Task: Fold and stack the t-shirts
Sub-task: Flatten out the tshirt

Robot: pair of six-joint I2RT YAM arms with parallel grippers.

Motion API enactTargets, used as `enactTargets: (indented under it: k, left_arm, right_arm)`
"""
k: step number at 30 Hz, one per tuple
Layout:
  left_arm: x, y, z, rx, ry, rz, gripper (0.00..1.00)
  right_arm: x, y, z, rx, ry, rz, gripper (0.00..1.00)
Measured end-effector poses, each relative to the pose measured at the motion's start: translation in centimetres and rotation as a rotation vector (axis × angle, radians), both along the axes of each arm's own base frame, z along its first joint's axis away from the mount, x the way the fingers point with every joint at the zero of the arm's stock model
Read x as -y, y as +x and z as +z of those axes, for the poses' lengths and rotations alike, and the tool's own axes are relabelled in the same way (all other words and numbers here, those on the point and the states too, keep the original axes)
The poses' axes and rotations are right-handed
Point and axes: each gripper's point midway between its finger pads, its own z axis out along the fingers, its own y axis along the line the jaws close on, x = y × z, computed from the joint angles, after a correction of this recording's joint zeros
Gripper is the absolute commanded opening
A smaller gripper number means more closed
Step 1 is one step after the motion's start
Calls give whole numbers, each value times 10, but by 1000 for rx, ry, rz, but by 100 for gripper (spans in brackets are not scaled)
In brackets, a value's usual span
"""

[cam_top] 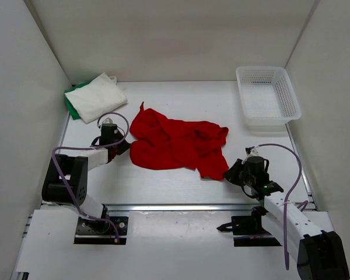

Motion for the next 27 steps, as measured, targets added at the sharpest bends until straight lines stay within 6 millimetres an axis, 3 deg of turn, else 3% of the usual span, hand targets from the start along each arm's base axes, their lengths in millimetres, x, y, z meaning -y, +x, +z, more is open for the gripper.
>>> enactTargets:
  k: [8,11,13,16,19,21,22,23,24,25,27]
  left_arm:
    - [-4,-2,-2,-14,9,14,0]
    - [0,-5,7,-21,-14,2,0]
    - [3,-2,29,4,-41,-16,0]
    - [2,15,86,97,-73,-52,0]
    - [-17,32,155,239,-75,-50,0]
    - [-38,34,189,321,-43,-19,0]
    - [-48,32,199,345,-26,-1,0]
    - [-55,30,206,362,-11,10,0]
    - [-59,28,209,368,0,15,0]
    - [-62,26,208,365,8,17,0]
    - [-64,25,197,337,14,14,0]
  right_arm:
    - [0,0,0,-1,0,0,0]
    - [-1,-2,1,-10,-6,10,0]
    - [-3,0,9,-17,-14,19,0]
    - [-11,11,44,28,-33,56,0]
    - [-27,26,106,147,-37,103,0]
    - [-40,29,141,220,-16,141,0]
    - [-48,26,151,239,-2,165,5]
    - [-57,20,152,236,7,196,9]
    - [-66,11,147,214,14,235,21]
    - [-76,-1,139,183,12,283,33]
    - [-92,-26,113,82,-19,374,42]
